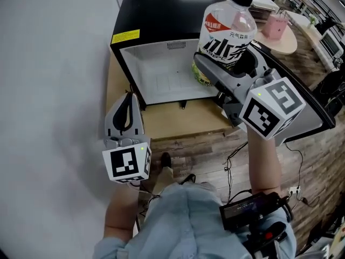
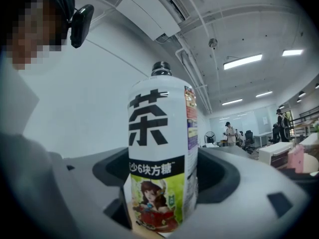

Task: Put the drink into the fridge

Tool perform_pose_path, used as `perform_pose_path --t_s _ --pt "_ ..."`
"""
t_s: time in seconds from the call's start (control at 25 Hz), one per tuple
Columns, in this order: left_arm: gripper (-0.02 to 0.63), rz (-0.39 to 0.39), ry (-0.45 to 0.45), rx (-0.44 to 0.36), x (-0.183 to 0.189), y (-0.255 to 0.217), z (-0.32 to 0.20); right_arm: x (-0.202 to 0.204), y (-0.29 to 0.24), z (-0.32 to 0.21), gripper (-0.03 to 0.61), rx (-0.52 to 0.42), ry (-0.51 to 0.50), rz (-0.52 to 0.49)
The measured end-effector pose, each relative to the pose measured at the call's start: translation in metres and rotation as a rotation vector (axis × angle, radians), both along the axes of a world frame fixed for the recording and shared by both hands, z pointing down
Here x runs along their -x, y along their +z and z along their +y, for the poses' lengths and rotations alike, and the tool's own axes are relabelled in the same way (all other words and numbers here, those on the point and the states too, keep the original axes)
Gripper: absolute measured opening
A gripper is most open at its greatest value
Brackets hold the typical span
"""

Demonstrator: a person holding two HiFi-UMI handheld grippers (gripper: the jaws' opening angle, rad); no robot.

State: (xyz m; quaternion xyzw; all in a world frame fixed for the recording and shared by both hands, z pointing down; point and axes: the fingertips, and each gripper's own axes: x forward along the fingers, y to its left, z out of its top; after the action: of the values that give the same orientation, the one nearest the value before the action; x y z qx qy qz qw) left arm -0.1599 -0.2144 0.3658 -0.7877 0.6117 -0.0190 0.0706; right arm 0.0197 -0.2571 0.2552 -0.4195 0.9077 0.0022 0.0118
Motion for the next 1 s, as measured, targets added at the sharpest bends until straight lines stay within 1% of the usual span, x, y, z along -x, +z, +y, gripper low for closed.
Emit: perform_pose_path --t_s 0.24,0.52,0.72,1.0 --pt "0.009 -0.006 0.010 0.007 -0.009 -0.023 -0.006 -0.001 0.001 0.001 0.385 0.025 0.003 -0.003" --pt "0.009 -0.057 0.021 0.025 -0.017 -0.040 -0.013 -0.001 0.005 -0.001 0.385 0.054 0.012 -0.026" --pt "0.009 -0.080 0.022 0.045 -0.016 -0.054 -0.014 0.000 0.006 0.003 0.385 0.097 0.016 -0.034" --pt "0.009 -0.087 0.040 0.077 -0.028 -0.065 -0.023 -0.002 0.012 0.001 0.385 0.120 0.022 -0.046"
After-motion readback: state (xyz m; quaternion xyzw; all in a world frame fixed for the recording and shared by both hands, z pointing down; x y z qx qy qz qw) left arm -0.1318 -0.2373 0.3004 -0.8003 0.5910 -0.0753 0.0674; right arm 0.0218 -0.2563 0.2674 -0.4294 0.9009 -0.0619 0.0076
